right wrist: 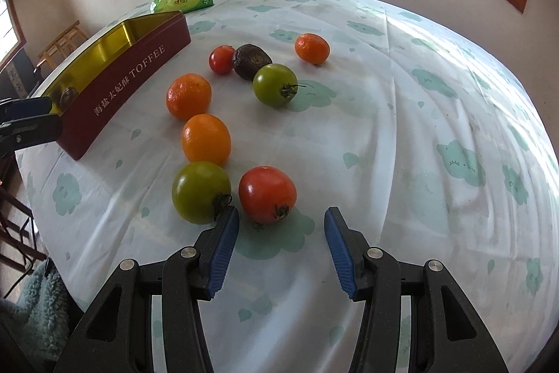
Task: Organize fruits
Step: 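Grasp the red tomato with the right gripper while the left gripper moves toward the green tomato, then close the left gripper on the green tomato while the right gripper holds the red tomato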
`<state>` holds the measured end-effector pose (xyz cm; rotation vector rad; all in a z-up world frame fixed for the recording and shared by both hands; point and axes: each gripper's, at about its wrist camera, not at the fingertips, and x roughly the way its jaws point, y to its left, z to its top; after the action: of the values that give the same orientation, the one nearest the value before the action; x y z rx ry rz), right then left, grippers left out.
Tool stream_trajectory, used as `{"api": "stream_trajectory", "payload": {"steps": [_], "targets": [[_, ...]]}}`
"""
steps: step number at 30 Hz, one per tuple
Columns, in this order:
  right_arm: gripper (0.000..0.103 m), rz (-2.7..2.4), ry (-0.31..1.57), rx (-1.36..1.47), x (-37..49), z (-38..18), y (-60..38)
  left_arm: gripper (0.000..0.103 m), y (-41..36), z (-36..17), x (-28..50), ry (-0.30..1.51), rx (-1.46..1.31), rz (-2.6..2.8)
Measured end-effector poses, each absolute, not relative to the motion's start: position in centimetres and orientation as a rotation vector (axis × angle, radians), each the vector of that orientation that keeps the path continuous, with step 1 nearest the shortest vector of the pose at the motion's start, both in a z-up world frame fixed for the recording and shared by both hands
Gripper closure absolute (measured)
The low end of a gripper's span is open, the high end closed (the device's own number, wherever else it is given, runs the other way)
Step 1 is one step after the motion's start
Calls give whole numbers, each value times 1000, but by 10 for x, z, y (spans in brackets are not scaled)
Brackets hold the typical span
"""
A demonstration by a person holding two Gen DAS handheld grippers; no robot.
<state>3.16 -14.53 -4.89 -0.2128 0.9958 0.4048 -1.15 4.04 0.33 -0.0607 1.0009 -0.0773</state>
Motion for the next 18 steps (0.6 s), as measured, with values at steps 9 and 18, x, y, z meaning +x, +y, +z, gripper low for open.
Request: {"api": "stream_trajectory", "payload": {"steps": [9, 18], "targets": [[63, 433, 973, -182, 38, -51, -136, 16, 21, -5, -9, 1009, -31, -87], [68, 404, 949, -144, 33, -51, -146, 15, 12, -1, -10, 994, -25, -87]]}}
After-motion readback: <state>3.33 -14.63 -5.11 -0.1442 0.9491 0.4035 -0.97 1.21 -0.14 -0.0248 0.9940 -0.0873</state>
